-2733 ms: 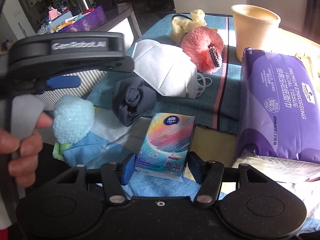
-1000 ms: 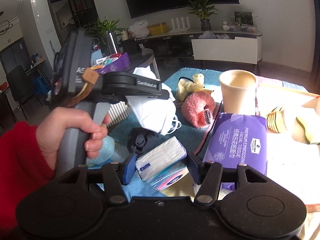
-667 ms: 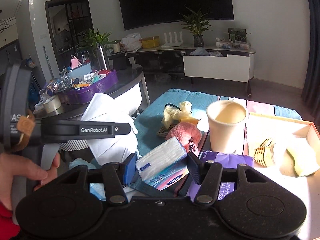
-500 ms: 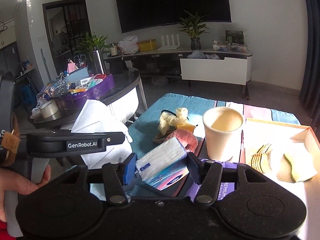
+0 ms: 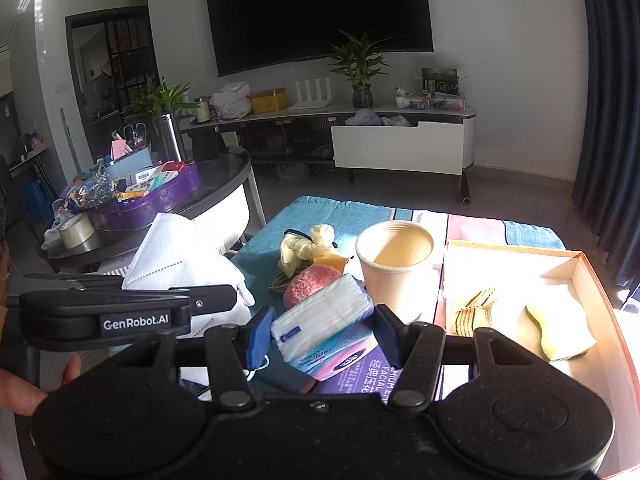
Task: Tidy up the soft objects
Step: 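Carry the mask and tissue pack to the box, opening the left tool over it, then lower the tissue pack into the box and open the right tool, then grasp the dark navy cloth with the left tool and lift it, then grasp the pink fluffy toy with the right tool while the left tool holds the navy cloth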
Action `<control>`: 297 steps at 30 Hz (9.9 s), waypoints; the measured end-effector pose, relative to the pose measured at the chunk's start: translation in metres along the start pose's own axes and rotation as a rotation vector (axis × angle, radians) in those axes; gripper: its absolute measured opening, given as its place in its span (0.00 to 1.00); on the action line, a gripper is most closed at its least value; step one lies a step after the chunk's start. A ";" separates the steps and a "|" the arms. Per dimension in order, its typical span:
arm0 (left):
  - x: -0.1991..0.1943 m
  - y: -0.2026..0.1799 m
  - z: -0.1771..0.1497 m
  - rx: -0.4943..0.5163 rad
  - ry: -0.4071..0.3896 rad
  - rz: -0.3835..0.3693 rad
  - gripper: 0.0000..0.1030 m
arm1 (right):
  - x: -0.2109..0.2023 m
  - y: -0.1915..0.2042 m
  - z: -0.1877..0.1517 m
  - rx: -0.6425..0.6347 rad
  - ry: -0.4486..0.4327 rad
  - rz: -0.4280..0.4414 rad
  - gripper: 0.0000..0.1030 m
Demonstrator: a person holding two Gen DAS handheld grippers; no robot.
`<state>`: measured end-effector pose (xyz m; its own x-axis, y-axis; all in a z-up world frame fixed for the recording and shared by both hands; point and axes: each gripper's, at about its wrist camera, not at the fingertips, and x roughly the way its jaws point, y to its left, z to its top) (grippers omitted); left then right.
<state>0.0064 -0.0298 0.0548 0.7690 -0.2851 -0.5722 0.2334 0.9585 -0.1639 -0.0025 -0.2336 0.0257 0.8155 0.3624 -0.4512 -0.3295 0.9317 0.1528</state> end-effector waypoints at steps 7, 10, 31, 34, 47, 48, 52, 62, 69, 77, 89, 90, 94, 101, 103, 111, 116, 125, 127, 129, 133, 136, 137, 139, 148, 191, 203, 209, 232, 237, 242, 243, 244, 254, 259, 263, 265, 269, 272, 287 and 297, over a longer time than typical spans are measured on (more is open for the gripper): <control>0.000 -0.014 0.001 0.024 -0.003 -0.025 0.38 | -0.010 -0.018 0.000 0.027 -0.017 -0.034 0.64; 0.001 -0.019 0.001 0.035 -0.004 -0.037 0.38 | -0.014 -0.023 0.001 0.037 -0.024 -0.044 0.64; 0.014 -0.058 0.008 0.108 -0.002 -0.112 0.38 | -0.031 -0.057 -0.003 0.086 -0.048 -0.119 0.64; 0.016 -0.064 0.008 0.122 0.001 -0.121 0.38 | -0.034 -0.064 -0.004 0.095 -0.052 -0.133 0.64; 0.030 -0.099 0.010 0.187 0.001 -0.177 0.38 | -0.047 -0.096 -0.007 0.135 -0.066 -0.209 0.64; 0.032 -0.102 0.010 0.192 0.002 -0.183 0.38 | -0.048 -0.099 -0.008 0.139 -0.067 -0.214 0.64; 0.037 -0.113 0.009 0.211 0.008 -0.201 0.38 | -0.051 -0.108 -0.010 0.152 -0.061 -0.239 0.64; 0.054 -0.137 0.006 0.252 0.036 -0.238 0.38 | -0.058 -0.135 -0.015 0.183 -0.061 -0.288 0.64; 0.066 -0.150 0.006 0.269 0.054 -0.255 0.38 | -0.057 -0.151 -0.015 0.192 -0.056 -0.312 0.64; 0.079 -0.159 0.005 0.270 0.080 -0.268 0.38 | -0.050 -0.167 -0.013 0.205 -0.048 -0.330 0.64; 0.093 -0.168 0.003 0.261 0.119 -0.267 0.38 | -0.035 -0.181 -0.009 0.212 -0.025 -0.335 0.64; 0.095 -0.168 0.004 0.258 0.123 -0.267 0.38 | -0.034 -0.181 -0.008 0.211 -0.025 -0.335 0.64; 0.099 -0.171 0.003 0.260 0.137 -0.266 0.38 | -0.028 -0.186 -0.007 0.215 -0.023 -0.334 0.64; 0.105 -0.176 0.002 0.264 0.161 -0.270 0.38 | -0.014 -0.195 0.003 0.209 -0.007 -0.322 0.64; 0.107 -0.176 0.002 0.268 0.166 -0.269 0.38 | -0.010 -0.197 0.004 0.207 -0.002 -0.321 0.64; 0.113 -0.181 0.004 0.278 0.176 -0.262 0.38 | 0.007 -0.204 0.016 0.188 0.012 -0.316 0.64; 0.118 -0.183 0.004 0.278 0.186 -0.269 0.39 | 0.020 -0.211 0.022 0.182 0.030 -0.317 0.64; 0.124 -0.182 0.003 0.257 0.222 -0.377 0.67 | 0.043 -0.225 0.035 0.184 0.063 -0.327 0.65; 0.124 -0.178 0.004 0.251 0.224 -0.383 0.72 | 0.047 -0.228 0.036 0.180 0.063 -0.335 0.66; 0.122 -0.175 0.005 0.241 0.217 -0.367 0.74 | 0.049 -0.230 0.038 0.180 0.036 -0.331 0.70; 0.116 -0.169 0.009 0.228 0.204 -0.338 0.78 | 0.045 -0.234 0.040 0.201 -0.004 -0.331 0.77; 0.110 -0.163 0.011 0.221 0.186 -0.318 0.80 | 0.036 -0.232 0.039 0.208 -0.013 -0.337 0.77; 0.108 -0.162 0.012 0.218 0.180 -0.314 0.81 | 0.032 -0.231 0.038 0.208 -0.020 -0.333 0.77; 0.105 -0.160 0.014 0.212 0.169 -0.305 0.82 | 0.021 -0.228 0.038 0.206 -0.035 -0.335 0.77; 0.087 -0.149 0.019 0.191 0.128 -0.273 0.86 | -0.024 -0.206 0.036 0.208 -0.074 -0.351 0.77; 0.026 -0.028 0.018 0.066 0.082 0.232 1.00 | 0.017 -0.031 0.015 0.091 0.032 -0.160 0.90; 0.021 0.010 0.011 0.001 0.113 0.250 1.00 | 0.038 -0.003 0.012 0.039 0.077 -0.091 0.90; 0.020 0.024 0.006 -0.016 0.126 0.261 1.00 | 0.047 0.006 0.012 0.024 0.095 -0.067 0.90; 0.012 0.095 -0.023 -0.176 0.203 0.320 1.00 | 0.045 -0.003 0.000 0.046 0.124 -0.039 0.90; 0.010 0.108 -0.029 -0.217 0.213 0.326 1.00 | 0.045 -0.005 -0.003 0.057 0.128 -0.029 0.90; 0.010 0.101 -0.039 -0.193 0.218 0.240 1.00 | 0.046 -0.002 -0.005 0.054 0.136 -0.016 0.90; 0.011 0.097 -0.041 -0.175 0.220 0.235 1.00 | 0.046 -0.001 -0.005 0.052 0.137 -0.014 0.90; 0.014 0.093 -0.042 -0.153 0.220 0.234 1.00 | 0.046 0.000 -0.005 0.050 0.137 -0.012 0.90; 0.048 0.071 -0.049 0.001 0.242 0.227 1.00 | 0.052 0.008 -0.006 0.035 0.150 0.000 0.90; 0.061 0.063 -0.055 0.064 0.240 0.202 0.58 | 0.056 0.010 -0.005 0.027 0.159 -0.004 0.90; 0.060 0.069 -0.055 0.056 0.216 0.168 0.46 | 0.059 0.012 -0.004 0.028 0.159 -0.004 0.90; 0.056 0.071 -0.055 0.044 0.196 0.152 0.36 | 0.061 0.012 -0.004 0.034 0.159 -0.004 0.90; 0.049 0.063 -0.060 0.076 0.129 0.106 0.30 | 0.063 0.013 -0.003 0.037 0.162 -0.006 0.90; 0.038 0.047 -0.066 0.158 0.042 0.095 0.29 | 0.062 0.011 -0.002 0.039 0.155 -0.011 0.90; 0.010 0.032 -0.053 0.148 -0.107 0.085 0.29 | 0.082 0.022 0.004 -0.009 0.193 0.006 0.90; 0.019 0.082 -0.013 -0.046 -0.122 0.172 0.29 | 0.148 0.036 0.024 0.008 0.280 0.039 0.90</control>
<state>0.0322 0.0434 0.0202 0.8623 -0.1135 -0.4936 0.0670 0.9916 -0.1109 0.1179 -0.1460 -0.0151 0.6384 0.3784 -0.6703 -0.3537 0.9177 0.1812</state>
